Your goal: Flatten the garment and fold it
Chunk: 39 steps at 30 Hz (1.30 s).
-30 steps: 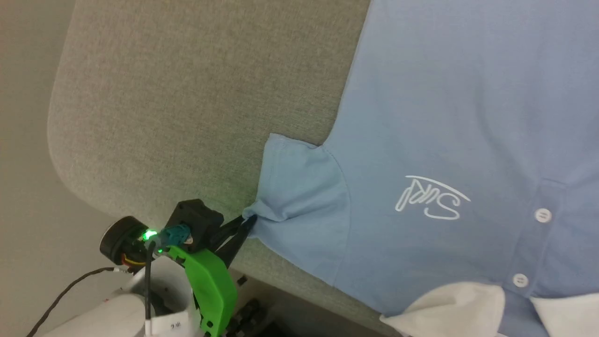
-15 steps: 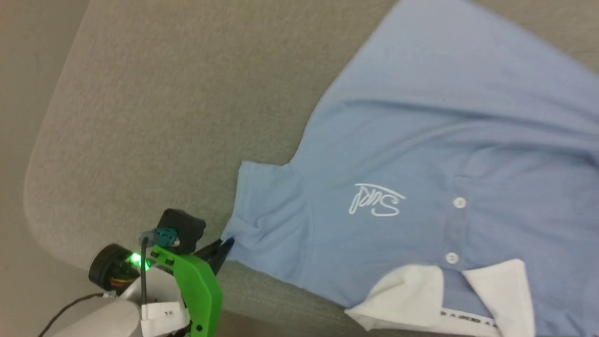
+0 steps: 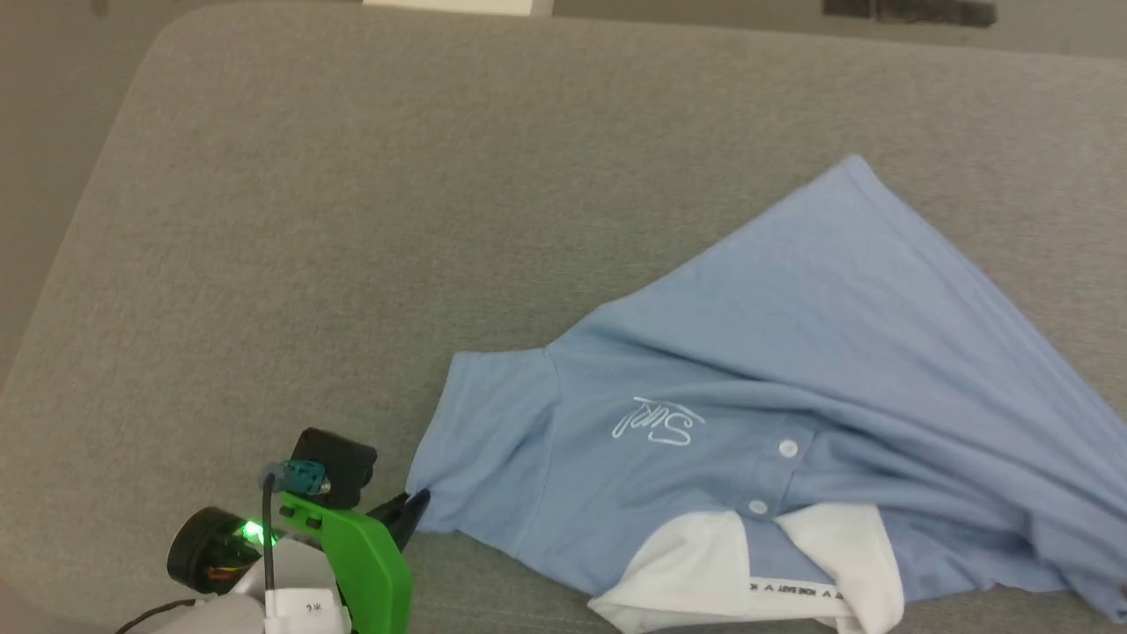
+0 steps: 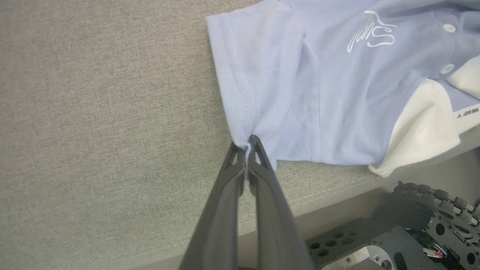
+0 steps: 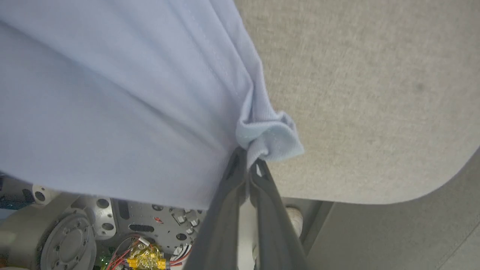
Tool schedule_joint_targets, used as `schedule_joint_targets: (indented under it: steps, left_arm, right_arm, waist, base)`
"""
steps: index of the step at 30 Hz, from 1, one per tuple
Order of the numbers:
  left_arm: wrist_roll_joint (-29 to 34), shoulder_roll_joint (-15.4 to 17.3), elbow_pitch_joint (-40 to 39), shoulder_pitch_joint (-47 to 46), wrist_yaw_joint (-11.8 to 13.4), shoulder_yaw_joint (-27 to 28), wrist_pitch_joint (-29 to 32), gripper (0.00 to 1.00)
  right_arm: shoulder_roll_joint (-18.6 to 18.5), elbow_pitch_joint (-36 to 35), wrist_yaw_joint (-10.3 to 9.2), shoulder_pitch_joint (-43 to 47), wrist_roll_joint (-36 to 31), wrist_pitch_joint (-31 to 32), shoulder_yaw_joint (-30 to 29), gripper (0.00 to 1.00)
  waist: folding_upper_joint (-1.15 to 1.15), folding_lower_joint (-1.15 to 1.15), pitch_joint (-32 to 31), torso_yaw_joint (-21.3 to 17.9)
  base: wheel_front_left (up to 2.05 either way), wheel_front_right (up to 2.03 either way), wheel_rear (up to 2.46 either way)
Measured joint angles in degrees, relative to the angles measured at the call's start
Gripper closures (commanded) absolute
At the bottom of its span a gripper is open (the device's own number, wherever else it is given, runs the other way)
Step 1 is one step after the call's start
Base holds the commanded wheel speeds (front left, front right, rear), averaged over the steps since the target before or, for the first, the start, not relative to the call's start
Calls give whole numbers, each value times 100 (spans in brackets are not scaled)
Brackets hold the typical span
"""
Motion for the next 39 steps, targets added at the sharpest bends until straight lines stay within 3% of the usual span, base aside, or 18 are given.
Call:
schedule_joint_targets:
  steps: [7, 12, 13, 14, 19, 27, 34, 39]
  left_arm:
    - [1, -81, 84, 14, 0, -15, -5, 100]
    - [2, -169, 140, 8, 0, -29, -32, 100]
    - [2, -180, 152, 6, -1, -27, -47, 100]
    - [2, -191, 163, 0, -1, -27, -48, 100]
    - [12, -224, 186, -47, -8, -35, -48, 100]
    - [169, -264, 59, -261, -27, -63, -45, 100]
    - [379, -441, -145, -543, -26, -83, -40, 100]
    - [527, -627, -196, -716, -33, -167, -40, 100]
  right_arm:
    - [708, -464, -1, 767, -452, 460, -504, 100]
    - [951, -743, -1, 814, -644, 614, -701, 100]
    - [965, -823, -1, 806, -646, 614, -744, 36]
    - [975, -909, -1, 791, -645, 622, -789, 0]
    - [872, -1448, -1, 522, -444, 792, -947, 0]
    - [625, -2103, -1, -893, -85, 1103, -786, 0]
    - [1018, -1481, -1, -2397, -543, 1460, -226, 0]
    - [983, -906, -1, -3205, -994, 1544, 171, 0]
  waist:
    - [0, 0, -99, -114]
    - [0, 0, -49, -36]
    - [0, 0, -40, -23]
    - [0, 0, -32, -11]
    - [0, 0, -8, 85]
    - [0, 0, 126, 394]
    - [0, 0, 506, 711]
    - [0, 0, 853, 950]
  base:
    - [0, 0, 0]
    - [0, 0, 0]
    - [0, 0, 0]
    - [0, 0, 0]
    - [0, 0, 0]
    - [0, 0, 0]
    - [0, 0, 0]
    - [0, 0, 0]
